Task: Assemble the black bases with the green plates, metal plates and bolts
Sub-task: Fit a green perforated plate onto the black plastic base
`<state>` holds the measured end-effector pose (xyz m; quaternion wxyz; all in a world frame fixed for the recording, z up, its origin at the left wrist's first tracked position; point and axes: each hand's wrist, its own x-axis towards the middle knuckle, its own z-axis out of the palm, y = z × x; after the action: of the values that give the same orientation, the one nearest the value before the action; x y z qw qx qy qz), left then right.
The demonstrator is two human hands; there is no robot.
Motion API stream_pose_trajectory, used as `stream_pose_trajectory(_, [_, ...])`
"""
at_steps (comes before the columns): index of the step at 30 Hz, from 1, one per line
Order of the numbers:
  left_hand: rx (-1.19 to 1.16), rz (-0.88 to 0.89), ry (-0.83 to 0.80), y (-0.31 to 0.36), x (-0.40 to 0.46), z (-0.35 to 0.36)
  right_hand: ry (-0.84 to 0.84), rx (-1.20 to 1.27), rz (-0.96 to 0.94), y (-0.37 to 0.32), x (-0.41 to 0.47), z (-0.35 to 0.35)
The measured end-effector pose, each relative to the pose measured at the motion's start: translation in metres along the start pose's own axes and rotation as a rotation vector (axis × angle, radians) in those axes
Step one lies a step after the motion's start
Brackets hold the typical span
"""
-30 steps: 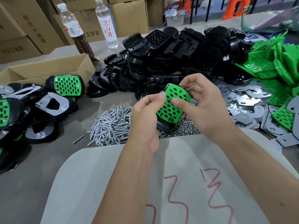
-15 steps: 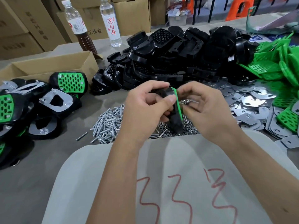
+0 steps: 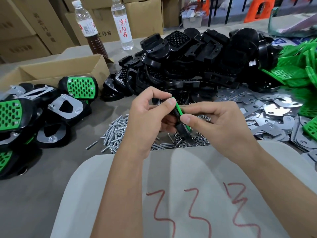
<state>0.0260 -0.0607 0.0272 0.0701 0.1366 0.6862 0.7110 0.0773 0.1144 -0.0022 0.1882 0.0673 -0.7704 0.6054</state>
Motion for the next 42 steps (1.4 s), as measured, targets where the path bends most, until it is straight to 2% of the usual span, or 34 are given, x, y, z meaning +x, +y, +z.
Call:
stream_pose_trajectory(9, [-0.006, -0.017, 0.066, -0.002, 0.000, 0.003, 0.041, -0.106, -0.022, 0.000, -0.003, 0.006])
stream_pose_trajectory(18, [0.032, -0.004, 0.077, -0.004, -0.001, 0.006, 0.052, -0.112, -0.090, 0.000, -0.005, 0.010])
stream_pose_trajectory(25, [0.144, -0.009, 0.106, -0.008, 0.001, 0.009, -0.053, -0.433, -0.235, -0.002, -0.007, 0.019])
stream_pose_trajectory(28, [0.090, 0.000, 0.166, -0.011, 0.003, 0.008, -0.046, -0.216, -0.136, -0.005, -0.004, 0.014])
stream_pose_trajectory(31, [-0.102, -0.029, 0.208, -0.010, 0.003, 0.016, 0.138, -0.061, 0.015, -0.006, 0.001, 0.009])
stream_pose_trajectory(32, [-0.141, -0.020, 0.208, -0.009, 0.003, 0.019, 0.163, 0.040, 0.100, -0.004, 0.003, 0.007])
stream_pose_trajectory(34, [-0.165, 0.017, 0.204, -0.009, 0.001, 0.026, 0.129, 0.393, 0.288, -0.006, 0.005, 0.005])
stream_pose_trajectory(35, [-0.171, 0.031, 0.206, -0.010, 0.001, 0.028, 0.115, 0.508, 0.327, -0.007, 0.005, 0.003])
stream_pose_trajectory(38, [-0.209, 0.014, 0.200, -0.011, 0.002, 0.031, 0.140, 0.559, 0.302, -0.004, 0.005, -0.004])
stream_pose_trajectory(42, [-0.159, -0.120, 0.085, -0.013, 0.002, 0.024, 0.159, 0.421, 0.291, 0.001, 0.006, -0.011])
